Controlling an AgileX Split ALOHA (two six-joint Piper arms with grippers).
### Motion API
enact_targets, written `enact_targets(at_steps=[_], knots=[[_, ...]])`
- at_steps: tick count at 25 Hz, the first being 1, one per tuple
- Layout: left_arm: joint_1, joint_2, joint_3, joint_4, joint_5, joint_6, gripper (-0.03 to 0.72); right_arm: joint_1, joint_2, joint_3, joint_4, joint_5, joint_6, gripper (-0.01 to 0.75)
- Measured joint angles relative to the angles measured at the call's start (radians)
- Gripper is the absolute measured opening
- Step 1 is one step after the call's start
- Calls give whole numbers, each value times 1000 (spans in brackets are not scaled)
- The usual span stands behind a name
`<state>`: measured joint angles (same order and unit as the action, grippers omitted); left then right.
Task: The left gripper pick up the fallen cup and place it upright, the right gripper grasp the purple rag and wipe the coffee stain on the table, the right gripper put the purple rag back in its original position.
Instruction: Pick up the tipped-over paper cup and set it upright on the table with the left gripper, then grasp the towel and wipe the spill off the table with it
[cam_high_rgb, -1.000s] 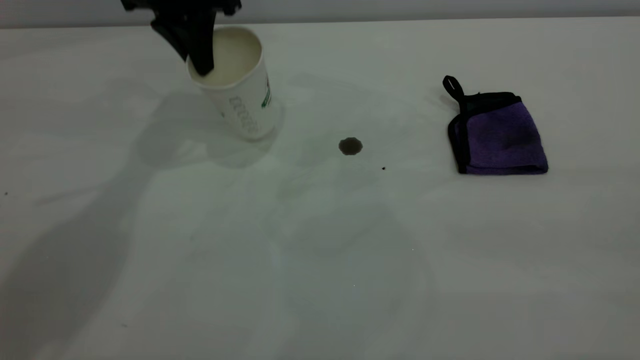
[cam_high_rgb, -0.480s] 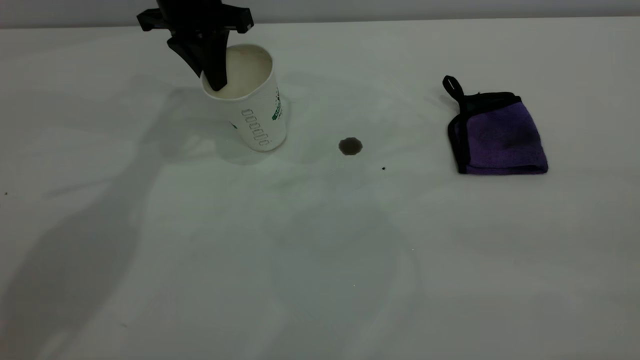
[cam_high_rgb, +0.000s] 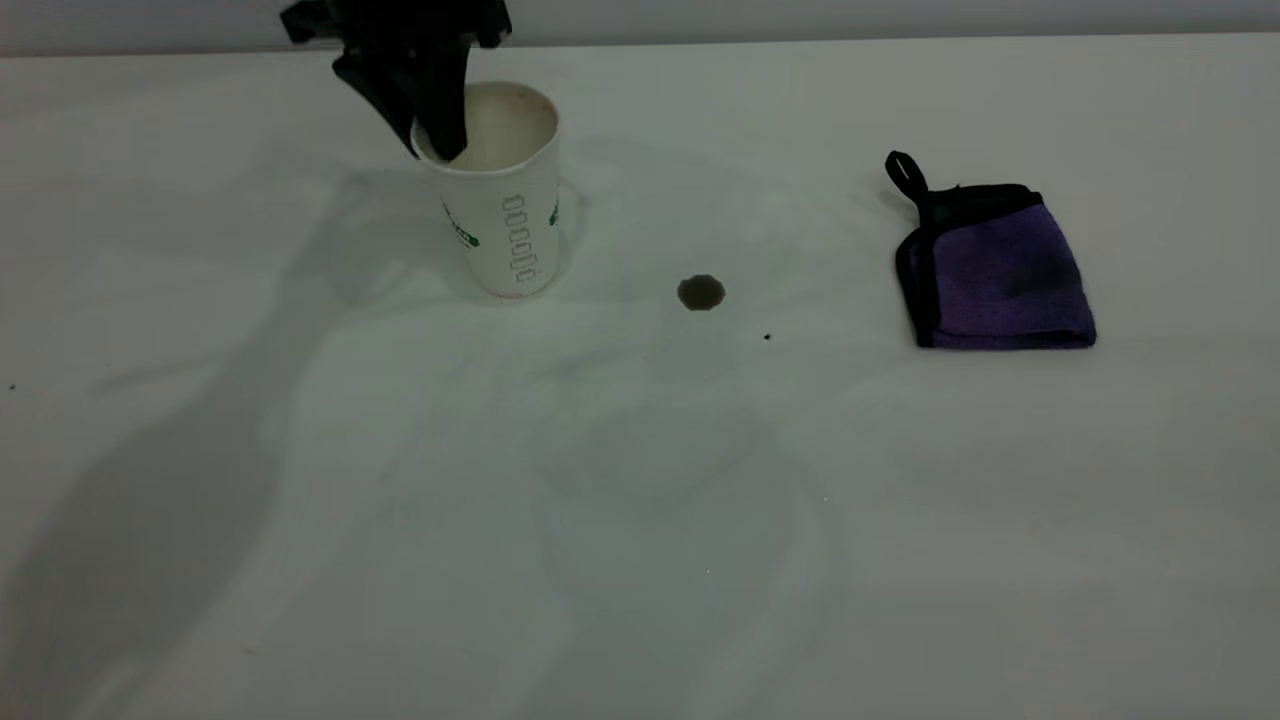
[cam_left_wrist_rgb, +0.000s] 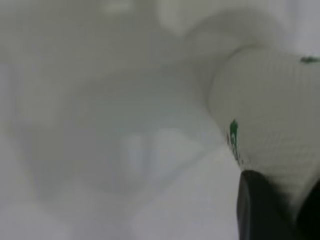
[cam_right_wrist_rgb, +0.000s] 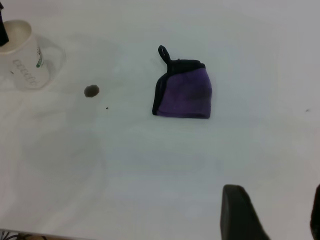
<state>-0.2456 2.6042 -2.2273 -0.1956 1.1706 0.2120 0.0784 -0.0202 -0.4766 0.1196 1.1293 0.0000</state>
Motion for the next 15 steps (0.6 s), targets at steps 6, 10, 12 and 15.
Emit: enact_targets(at_steps=[6, 10, 12, 15], knots=[[0, 0, -75, 0, 0, 0, 318, 0, 0, 0, 0, 0, 0, 389], [0, -1, -109, 0, 0, 0, 324, 0, 0, 0, 0, 0, 0, 389], [-1, -9, -114, 0, 0, 0, 326, 0, 0, 0, 0, 0, 0, 389], [-8, -34, -117, 0, 0, 0, 326, 0, 0, 0, 0, 0, 0, 389]])
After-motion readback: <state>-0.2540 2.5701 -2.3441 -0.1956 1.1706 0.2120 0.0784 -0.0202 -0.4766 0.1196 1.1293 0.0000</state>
